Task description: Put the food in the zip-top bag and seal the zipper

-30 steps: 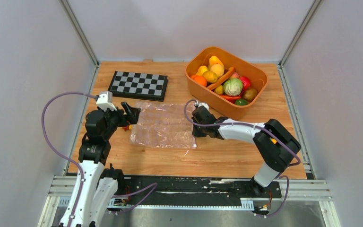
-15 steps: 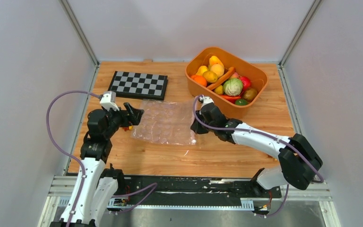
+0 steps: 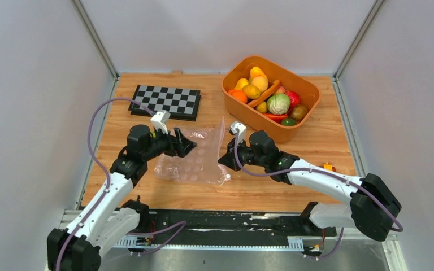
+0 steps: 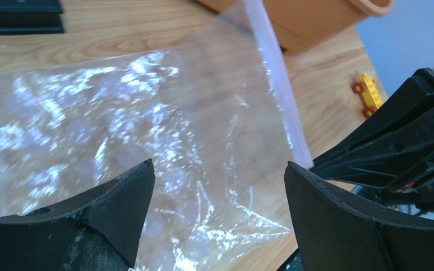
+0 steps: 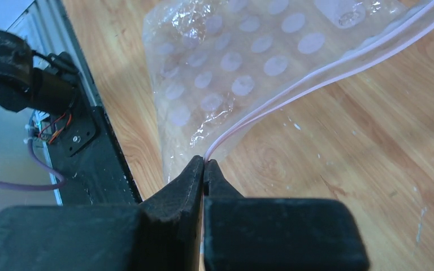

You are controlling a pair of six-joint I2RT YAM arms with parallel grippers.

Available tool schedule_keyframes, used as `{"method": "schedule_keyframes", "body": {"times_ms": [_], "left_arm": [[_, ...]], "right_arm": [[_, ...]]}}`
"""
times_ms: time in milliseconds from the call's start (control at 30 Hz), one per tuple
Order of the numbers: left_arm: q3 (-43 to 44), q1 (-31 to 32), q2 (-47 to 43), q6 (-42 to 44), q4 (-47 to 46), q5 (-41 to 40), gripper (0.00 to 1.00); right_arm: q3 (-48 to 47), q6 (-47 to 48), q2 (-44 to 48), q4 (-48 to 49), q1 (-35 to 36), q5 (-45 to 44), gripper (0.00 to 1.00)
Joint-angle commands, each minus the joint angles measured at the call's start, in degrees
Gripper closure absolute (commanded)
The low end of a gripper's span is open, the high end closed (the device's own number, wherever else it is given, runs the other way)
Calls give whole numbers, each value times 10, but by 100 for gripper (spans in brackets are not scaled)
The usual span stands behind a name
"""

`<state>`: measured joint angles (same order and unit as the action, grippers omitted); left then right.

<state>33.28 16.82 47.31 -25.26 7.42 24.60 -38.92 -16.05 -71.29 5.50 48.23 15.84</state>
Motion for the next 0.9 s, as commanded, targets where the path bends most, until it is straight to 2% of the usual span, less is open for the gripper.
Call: {"method": "schedule_keyframes", "body": {"times_ms": [0,167,400,867], "left_arm": [[7,47,19,-24,-70,-9,9],[2,92,58,-50,-117,-30,14],[-1,145,100,-77,-160,-69,20],[32,179,141,-59,-116,-133,33]], "right_arm": [[19,106,20,72,20,60,100],[41,131,34,105,38,46,100],[24,129,23,87,55,26,100],[16,109,26,79,66,0,100]]}}
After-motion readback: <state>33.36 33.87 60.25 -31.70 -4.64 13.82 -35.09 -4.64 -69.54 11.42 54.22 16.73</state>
